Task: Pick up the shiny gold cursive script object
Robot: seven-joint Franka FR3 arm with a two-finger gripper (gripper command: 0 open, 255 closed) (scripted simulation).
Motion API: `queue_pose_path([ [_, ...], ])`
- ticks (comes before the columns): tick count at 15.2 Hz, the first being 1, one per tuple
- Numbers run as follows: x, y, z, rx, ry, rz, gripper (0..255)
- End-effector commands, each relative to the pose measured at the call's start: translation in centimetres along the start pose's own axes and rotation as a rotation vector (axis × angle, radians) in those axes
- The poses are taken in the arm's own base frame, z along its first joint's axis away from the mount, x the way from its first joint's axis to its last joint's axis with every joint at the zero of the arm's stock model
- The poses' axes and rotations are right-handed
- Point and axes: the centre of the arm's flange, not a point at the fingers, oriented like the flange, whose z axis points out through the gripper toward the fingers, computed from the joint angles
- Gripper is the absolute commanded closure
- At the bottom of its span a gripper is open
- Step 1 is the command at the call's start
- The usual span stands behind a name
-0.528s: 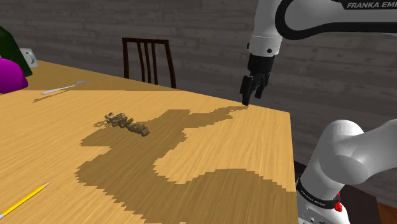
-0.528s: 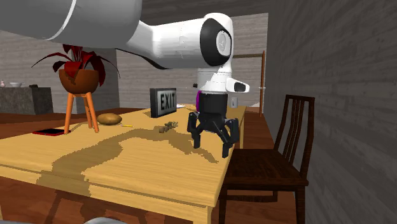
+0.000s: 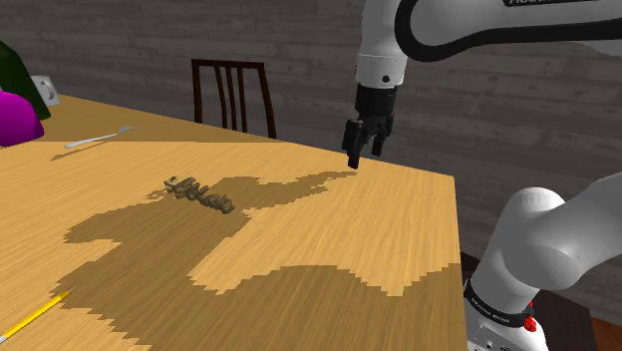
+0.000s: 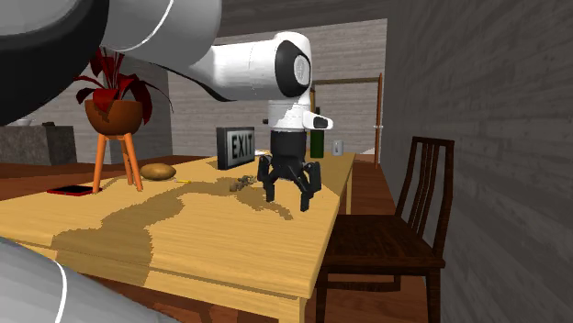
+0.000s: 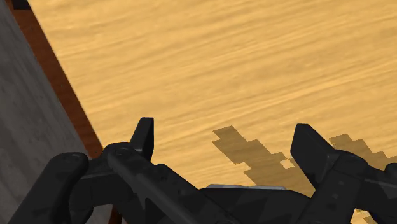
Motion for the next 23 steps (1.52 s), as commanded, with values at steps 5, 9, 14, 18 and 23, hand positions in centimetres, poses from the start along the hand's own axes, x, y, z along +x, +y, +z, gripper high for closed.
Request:
queue_pose_path([
  [5, 3.8, -7.2, -0.5, -0.010, 0.005, -0.018, 0],
  [9, 6.2, -12.0, -0.7, -0.018, 0.008, -0.030, 0],
  [14, 9.0, -18.1, -0.9, -0.028, 0.012, -0.045, 0],
  [18, 11.3, -23.0, -1.0, -0.036, 0.015, -0.057, 0],
  [23, 14.0, -29.1, -1.1, -0.045, 0.019, -0.071, 0],
])
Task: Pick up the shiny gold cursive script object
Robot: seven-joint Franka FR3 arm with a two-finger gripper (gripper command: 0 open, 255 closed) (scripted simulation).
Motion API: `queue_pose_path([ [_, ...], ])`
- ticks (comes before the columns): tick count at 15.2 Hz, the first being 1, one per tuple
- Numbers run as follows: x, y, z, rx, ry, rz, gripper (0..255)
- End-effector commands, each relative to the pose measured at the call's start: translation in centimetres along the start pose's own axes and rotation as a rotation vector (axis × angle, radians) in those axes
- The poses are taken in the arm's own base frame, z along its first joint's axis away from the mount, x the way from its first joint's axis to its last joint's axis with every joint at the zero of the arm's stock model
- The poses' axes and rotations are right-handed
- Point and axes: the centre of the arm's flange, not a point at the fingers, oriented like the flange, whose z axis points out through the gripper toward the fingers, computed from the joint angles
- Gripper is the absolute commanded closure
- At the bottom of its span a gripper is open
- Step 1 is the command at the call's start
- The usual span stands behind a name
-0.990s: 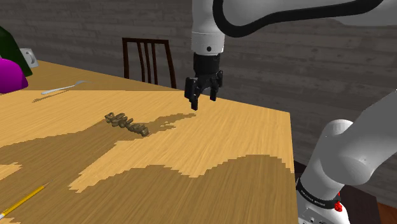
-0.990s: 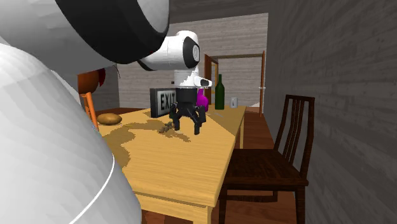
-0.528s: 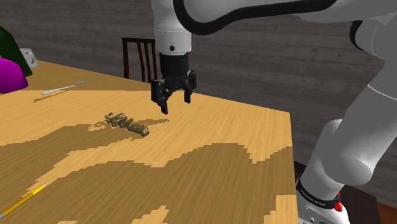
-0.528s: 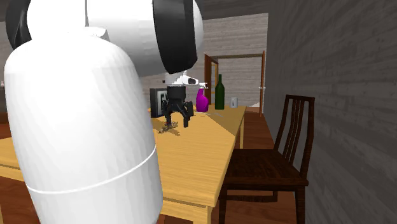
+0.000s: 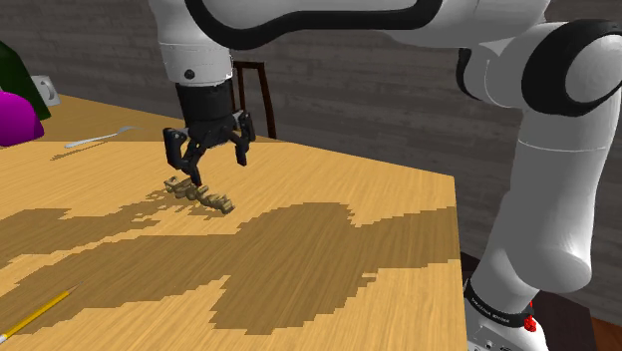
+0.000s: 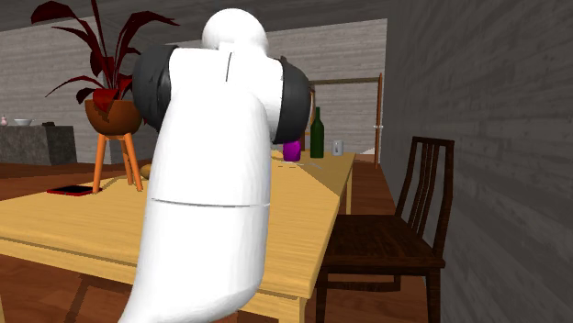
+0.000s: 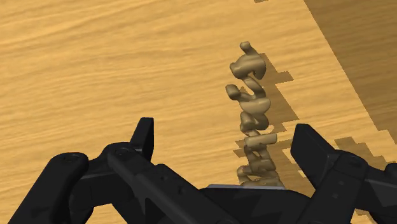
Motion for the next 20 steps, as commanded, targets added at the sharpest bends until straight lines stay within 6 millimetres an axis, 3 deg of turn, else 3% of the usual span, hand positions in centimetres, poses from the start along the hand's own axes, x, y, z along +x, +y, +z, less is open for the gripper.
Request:
queue_pose_path([
  [1, 1.3, -2.3, 0.0, -0.004, 0.002, -0.003, 0],
  [2, 1.7, -3.3, 0.0, -0.006, 0.002, -0.005, 0],
  [11, 1.7, -3.3, 4.0, -0.006, 0.002, -0.005, 0],
  [12, 1.7, -3.4, 4.0, -0.006, 0.002, -0.005, 255],
  [20, 1.7, -3.3, 4.0, -0.006, 0.002, -0.005, 255],
])
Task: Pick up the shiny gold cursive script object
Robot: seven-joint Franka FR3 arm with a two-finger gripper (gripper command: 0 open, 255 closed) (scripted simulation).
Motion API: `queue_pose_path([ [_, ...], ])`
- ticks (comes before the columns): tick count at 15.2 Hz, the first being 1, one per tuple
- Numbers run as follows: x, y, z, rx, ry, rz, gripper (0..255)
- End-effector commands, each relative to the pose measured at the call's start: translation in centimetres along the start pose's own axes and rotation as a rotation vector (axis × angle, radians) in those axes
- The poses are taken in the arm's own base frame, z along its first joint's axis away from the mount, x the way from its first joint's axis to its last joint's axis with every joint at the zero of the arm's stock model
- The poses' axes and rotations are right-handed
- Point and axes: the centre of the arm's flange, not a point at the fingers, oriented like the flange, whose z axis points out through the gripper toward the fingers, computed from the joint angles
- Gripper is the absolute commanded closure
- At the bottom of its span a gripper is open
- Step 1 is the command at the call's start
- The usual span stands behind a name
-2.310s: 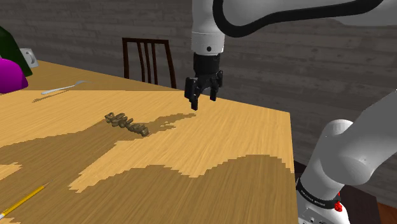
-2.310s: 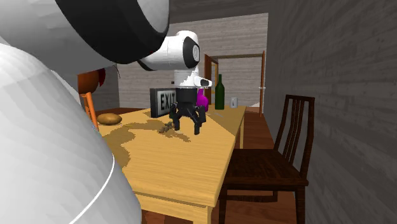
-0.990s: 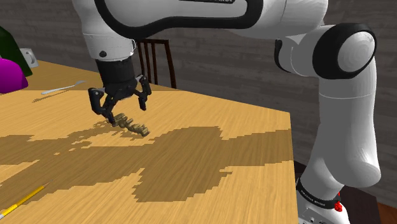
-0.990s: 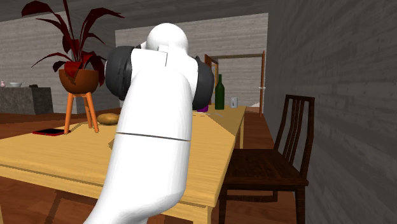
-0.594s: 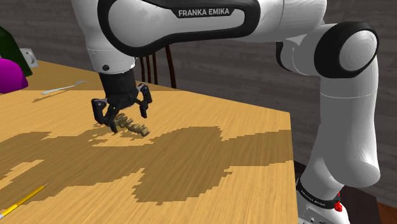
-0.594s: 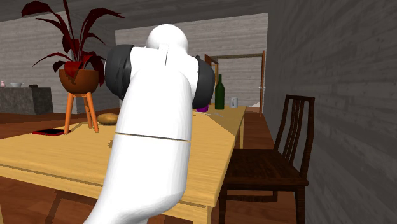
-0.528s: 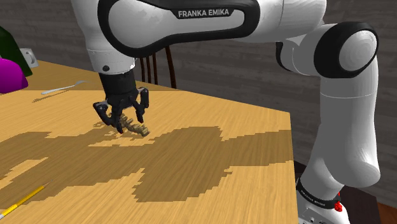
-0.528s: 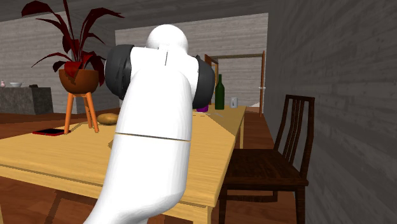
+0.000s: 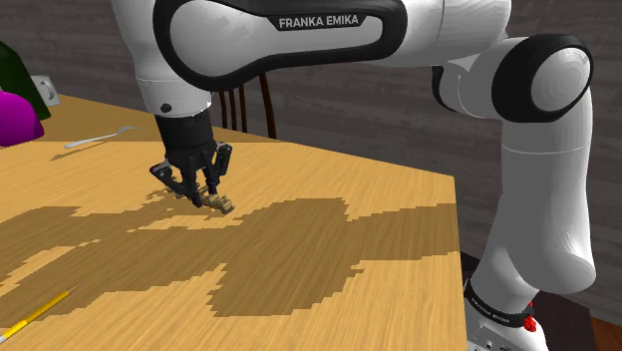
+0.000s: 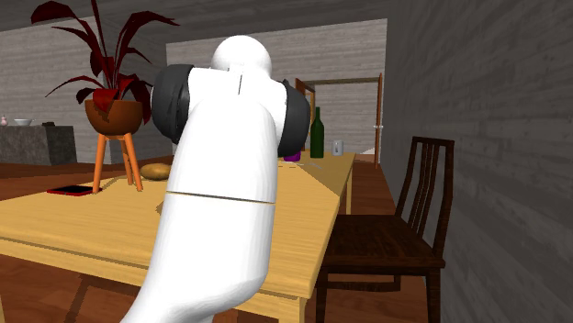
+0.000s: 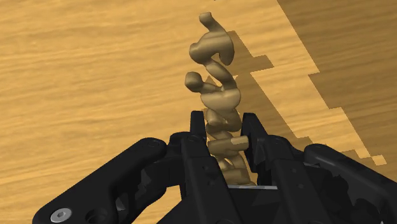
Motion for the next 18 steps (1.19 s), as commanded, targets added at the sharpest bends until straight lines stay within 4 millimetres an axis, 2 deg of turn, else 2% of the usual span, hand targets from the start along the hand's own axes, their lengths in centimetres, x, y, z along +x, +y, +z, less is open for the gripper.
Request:
queue_pose_path([
  [1, 0.0, 0.0, 0.0, 0.000, 0.000, 0.000, 255],
  [16, 0.1, 0.2, -8.0, 0.000, 0.000, 0.000, 255],
  [18, 0.1, 0.2, -8.0, 0.000, 0.000, 0.000, 255],
])
